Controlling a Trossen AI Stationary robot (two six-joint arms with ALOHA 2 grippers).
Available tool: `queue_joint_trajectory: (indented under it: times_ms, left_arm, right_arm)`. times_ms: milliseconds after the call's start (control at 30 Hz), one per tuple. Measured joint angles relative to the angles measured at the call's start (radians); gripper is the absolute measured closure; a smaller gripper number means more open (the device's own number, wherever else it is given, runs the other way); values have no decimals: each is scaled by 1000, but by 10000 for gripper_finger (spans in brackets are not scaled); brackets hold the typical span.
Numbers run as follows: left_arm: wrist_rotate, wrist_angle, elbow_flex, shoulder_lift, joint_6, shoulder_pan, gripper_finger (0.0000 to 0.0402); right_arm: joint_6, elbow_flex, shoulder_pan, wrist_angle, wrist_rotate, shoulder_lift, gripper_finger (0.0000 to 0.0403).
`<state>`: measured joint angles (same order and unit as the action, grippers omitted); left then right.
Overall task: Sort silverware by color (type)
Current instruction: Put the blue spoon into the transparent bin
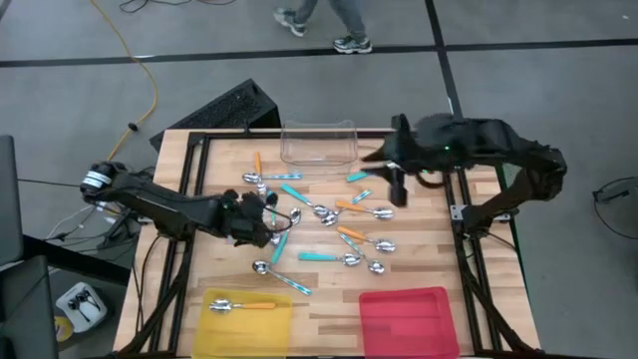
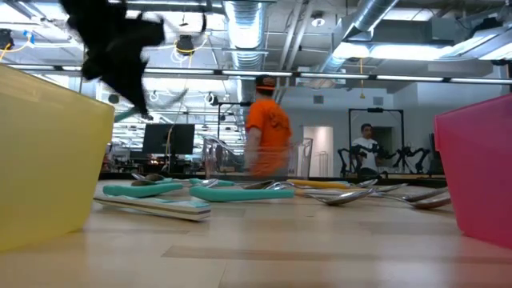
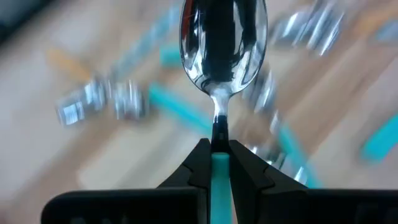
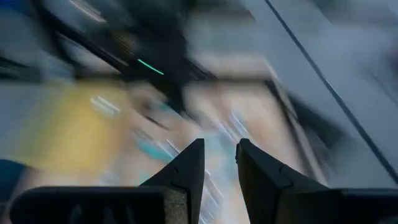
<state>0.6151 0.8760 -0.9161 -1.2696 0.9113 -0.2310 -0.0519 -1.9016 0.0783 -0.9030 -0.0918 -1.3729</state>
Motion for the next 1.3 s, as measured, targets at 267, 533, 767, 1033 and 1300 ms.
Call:
queue_joint_trajectory:
  times_ms: [267, 533, 767, 1033, 1300]
  left_arm:
    - [235, -234, -45, 143, -274, -18, 388]
    - [214, -517, -46, 144, -526, -17, 388]
    - [212, -696, -45, 49, -686, -17, 388]
    - [415, -739, -45, -62, -760, -14, 388]
    - [471, -884, -46, -177, -867, -8, 388]
  right_arm:
    - [-83, 204, 51, 88, 5, 219, 285]
    - [85, 680, 51, 325, -75, 469, 285]
    - [82, 990, 39, 693, -137, 476, 285]
    - [48, 1076, -1, 1003, -232, 297, 282]
    - [-39, 1070, -15, 1282, -291, 103, 232]
